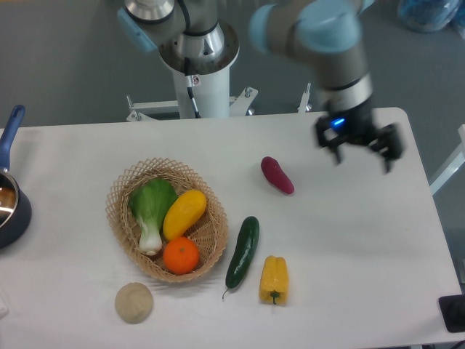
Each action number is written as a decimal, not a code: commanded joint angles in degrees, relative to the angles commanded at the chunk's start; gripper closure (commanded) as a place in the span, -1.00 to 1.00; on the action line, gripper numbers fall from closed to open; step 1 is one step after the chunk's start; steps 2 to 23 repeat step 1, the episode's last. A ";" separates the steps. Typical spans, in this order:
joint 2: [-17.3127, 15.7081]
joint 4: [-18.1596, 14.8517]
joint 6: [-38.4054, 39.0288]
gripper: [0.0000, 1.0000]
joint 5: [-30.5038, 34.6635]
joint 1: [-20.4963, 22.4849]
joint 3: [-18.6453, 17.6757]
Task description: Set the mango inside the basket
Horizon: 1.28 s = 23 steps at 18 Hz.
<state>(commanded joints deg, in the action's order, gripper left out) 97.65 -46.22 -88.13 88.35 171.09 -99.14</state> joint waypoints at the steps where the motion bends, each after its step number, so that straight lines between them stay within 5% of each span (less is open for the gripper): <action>1: -0.18 -0.88 -1.94 -1.00 -1.32 2.03 -0.09; 23: -0.18 -0.88 -1.94 -1.00 -1.32 2.03 -0.09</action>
